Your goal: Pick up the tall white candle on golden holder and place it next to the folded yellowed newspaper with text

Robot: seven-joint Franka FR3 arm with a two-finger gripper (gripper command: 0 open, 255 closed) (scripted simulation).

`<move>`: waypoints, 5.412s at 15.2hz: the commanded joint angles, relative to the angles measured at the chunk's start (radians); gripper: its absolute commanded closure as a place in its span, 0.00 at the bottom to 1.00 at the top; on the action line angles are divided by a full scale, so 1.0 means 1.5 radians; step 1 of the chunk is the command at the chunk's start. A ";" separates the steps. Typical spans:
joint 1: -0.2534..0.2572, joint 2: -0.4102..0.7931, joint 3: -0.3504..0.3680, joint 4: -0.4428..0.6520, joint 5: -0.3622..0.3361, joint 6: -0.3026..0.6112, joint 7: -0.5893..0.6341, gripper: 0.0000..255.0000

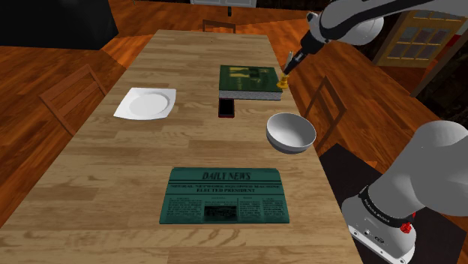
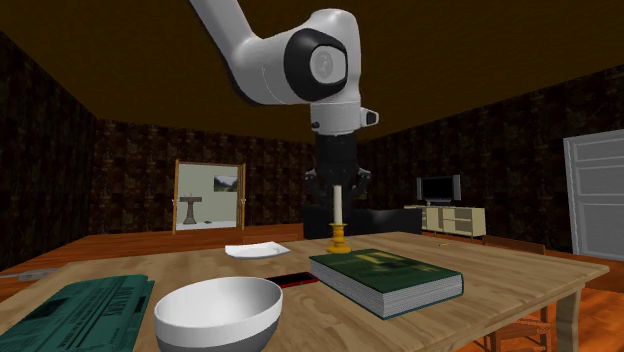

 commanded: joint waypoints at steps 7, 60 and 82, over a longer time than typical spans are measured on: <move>-0.014 -0.031 0.020 0.047 -0.028 -0.075 0.032 1.00; 0.081 0.148 0.443 0.162 -0.187 -0.010 0.662 1.00; 0.076 0.260 0.434 0.081 -0.294 0.176 0.758 1.00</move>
